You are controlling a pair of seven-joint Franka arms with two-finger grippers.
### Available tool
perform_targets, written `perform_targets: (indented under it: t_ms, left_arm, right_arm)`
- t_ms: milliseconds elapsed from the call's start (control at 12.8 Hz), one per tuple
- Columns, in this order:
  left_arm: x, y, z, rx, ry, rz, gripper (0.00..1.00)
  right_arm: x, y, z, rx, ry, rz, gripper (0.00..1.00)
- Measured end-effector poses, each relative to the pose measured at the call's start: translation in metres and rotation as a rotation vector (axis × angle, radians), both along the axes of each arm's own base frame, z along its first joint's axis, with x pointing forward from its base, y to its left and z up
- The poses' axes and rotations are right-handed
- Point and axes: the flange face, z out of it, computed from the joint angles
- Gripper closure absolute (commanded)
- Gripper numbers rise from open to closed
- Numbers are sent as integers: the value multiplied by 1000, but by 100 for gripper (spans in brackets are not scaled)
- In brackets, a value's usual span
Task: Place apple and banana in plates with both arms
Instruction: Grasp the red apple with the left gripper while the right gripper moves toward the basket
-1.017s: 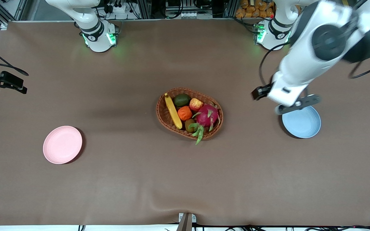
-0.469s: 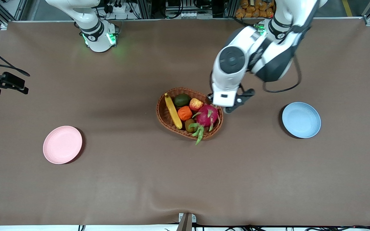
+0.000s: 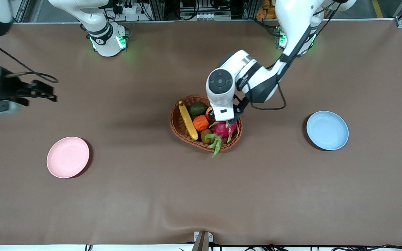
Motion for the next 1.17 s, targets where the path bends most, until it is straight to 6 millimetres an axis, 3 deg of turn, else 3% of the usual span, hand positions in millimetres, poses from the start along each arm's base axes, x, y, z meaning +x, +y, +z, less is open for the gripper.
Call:
perform_targets:
  t_ms: [156, 547, 1017, 1173]
  left_arm:
    - [-3, -8, -16, 3, -4, 43, 0]
    - [-1, -13, -35, 33, -61, 137, 0]
    - [-1, -12, -63, 48, -43, 161, 0]
    - [-1, -13, -69, 48, -40, 161, 0]
  right_arm:
    - [-3, 24, -13, 0, 29, 31, 0]
    - [-10, 29, -17, 40, 87, 34, 0]
    - [-17, 63, -22, 41, 111, 95, 0]
    - [-19, 65, -28, 39, 124, 98, 0]
